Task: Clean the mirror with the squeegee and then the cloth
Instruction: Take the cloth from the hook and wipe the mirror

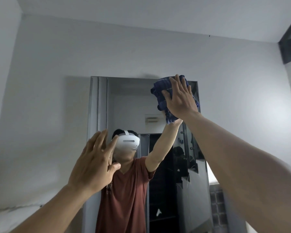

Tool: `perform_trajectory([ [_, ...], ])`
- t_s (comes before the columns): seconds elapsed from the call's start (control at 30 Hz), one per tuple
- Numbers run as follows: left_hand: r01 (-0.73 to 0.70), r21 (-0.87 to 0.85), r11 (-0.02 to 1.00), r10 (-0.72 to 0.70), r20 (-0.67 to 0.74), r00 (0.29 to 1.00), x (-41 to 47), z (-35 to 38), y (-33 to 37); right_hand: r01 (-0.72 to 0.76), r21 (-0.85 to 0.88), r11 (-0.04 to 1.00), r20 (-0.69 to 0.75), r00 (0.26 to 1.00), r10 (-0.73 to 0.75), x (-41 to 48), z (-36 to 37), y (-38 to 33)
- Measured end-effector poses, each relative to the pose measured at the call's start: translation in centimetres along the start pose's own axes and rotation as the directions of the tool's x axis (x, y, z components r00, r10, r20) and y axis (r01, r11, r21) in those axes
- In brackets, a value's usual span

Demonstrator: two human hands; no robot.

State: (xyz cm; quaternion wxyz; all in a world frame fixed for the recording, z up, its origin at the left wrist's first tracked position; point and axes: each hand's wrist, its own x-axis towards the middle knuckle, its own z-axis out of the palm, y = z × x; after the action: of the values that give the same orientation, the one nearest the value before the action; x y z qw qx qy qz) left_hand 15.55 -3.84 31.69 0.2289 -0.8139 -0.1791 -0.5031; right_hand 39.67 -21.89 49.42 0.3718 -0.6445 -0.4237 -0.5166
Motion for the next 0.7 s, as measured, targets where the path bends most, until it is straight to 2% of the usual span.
perform_trajectory([
  [0.37,0.011,-0.029,1.000,-0.012,-0.019,1.000,-0.2,0.4,0.2,-0.143,0.018,0.990,-0.026,0.989,0.144,-2.6,-0.4,3.0],
  [0.57,0.000,0.017,1.000,0.002,-0.119,0.993,-2.5,0.9,0.5,-0.233,0.010,0.972,-0.033,0.972,0.233,-8.0,0.4,2.7],
  [0.7,-0.075,-0.013,0.997,0.075,-0.012,0.997,-6.2,2.3,0.7,-0.239,-0.024,0.971,-0.018,0.971,0.239,-10.1,0.8,2.6],
])
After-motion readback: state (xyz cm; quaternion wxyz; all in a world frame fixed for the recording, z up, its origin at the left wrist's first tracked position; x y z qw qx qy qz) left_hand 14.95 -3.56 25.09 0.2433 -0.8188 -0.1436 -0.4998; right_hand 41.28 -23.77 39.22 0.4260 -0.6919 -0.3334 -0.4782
